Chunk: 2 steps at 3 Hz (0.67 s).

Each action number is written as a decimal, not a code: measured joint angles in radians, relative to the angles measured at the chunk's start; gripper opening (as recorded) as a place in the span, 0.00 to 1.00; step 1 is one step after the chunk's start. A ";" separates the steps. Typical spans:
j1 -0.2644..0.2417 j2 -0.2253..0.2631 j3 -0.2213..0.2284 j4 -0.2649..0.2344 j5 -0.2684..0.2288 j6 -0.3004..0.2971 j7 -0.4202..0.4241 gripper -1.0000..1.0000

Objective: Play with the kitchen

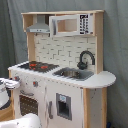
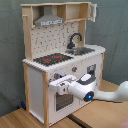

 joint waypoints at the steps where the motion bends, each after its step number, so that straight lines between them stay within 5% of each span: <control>1: 0.000 0.000 0.000 0.000 0.000 0.002 0.000 1.00; 2: 0.000 0.000 0.000 0.000 0.000 0.003 -0.001 0.00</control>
